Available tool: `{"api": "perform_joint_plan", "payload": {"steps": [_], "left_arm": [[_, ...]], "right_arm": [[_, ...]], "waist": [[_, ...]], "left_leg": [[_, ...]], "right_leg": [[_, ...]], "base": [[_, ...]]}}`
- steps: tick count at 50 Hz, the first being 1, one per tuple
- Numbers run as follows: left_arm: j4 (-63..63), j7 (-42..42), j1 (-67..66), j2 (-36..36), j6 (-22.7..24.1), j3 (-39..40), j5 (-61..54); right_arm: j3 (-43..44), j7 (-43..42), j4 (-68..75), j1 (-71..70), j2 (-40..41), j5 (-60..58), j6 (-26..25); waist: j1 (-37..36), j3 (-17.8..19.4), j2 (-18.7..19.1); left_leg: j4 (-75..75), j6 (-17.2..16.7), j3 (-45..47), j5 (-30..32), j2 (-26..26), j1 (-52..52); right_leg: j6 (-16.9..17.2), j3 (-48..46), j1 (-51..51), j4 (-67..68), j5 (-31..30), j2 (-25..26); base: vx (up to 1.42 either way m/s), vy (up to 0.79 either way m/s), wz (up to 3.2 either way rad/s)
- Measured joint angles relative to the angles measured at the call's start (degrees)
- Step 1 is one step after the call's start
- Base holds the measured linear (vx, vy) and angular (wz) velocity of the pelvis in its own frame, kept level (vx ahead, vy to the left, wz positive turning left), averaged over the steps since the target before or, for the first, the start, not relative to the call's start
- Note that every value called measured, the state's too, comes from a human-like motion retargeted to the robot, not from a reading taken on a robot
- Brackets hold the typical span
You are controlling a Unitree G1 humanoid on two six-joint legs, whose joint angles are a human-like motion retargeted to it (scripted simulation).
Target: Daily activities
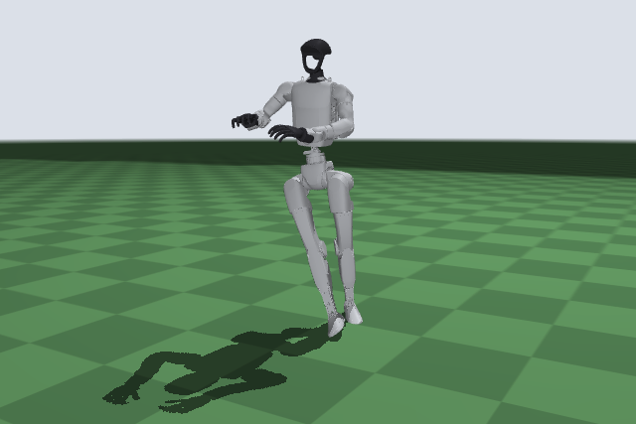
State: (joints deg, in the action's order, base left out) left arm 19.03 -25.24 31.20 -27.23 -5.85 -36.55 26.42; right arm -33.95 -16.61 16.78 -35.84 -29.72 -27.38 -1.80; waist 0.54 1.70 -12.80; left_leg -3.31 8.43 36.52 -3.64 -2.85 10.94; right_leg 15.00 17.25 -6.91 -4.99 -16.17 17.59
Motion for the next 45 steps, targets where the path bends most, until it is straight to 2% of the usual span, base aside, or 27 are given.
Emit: {"api": "perform_joint_plan", "payload": {"steps": [5, 11, 27, 40, 45], "left_arm": [[1.78, 4.06, 3.9, 0.02, 0.25, -4.88, 2.07], [2.99, 6.31, 6.39, -0.68, 0.46, -6.67, 3.86], [-1.78, 0.49, 1.69, -7.0, 0.23, 4.58, 8.62], [-3.17, 7.28, 2.43, -8.2, 2.14, -0.8, 14.49], [-3.14, 4.46, -0.84, -9.84, 1.72, 4.24, 12.71]], "right_arm": [[-2.75, 2.84, 1.89, -2.38, 1.58, 0.69, -0.49], [-2.91, 4.0, 3.24, -3.73, 2.99, 1.24, -0.71], [10.95, -6.21, -5.19, 8.77, -0.66, -1.94, 0.1], [4.93, -0.62, -0.32, 6.0, 0.91, -2.9, 0.54], [5.89, -0.83, 2.32, 5.88, 2.2, -3.47, 0.22]], "waist": [[0.6, -0.59, -0.08], [1.24, -0.81, 0.09], [2.85, -0.93, 1.5], [3.18, -1.42, 1.31], [1.92, -0.42, 0.71]], "left_leg": [[0.01, 0.04, 0.61, 0.34, 0.05, -0.12], [0.02, 0.2, 1.24, 0.55, 0.1, -0.29], [0.82, -0.09, 2.32, 0.74, 0.05, -0.48], [0.99, -0.11, 3.3, 1.18, 0.32, -0.88], [0.89, 0.05, 3.51, 1.24, 0.42, -1.25]], "right_leg": [[0.0, 0.28, -0.12, -0.01, -0.52, 0.16], [0.0, 0.57, -0.28, -0.01, -1.05, 0.4], [0.0, 0.21, -0.98, -0.01, -2.1, 0.94], [0.0, 0.07, -1.47, -0.01, -3.29, 1.24], [0.0, -0.17, -1.79, -0.01, -3.65, 1.22]], "base": [[0.0, 0.0, 0.0], [0.0, 0.0, 0.0], [0.0, 0.0, 0.0], [0.0, 0.0, 0.0], [0.0, 0.0, 0.0]]}}
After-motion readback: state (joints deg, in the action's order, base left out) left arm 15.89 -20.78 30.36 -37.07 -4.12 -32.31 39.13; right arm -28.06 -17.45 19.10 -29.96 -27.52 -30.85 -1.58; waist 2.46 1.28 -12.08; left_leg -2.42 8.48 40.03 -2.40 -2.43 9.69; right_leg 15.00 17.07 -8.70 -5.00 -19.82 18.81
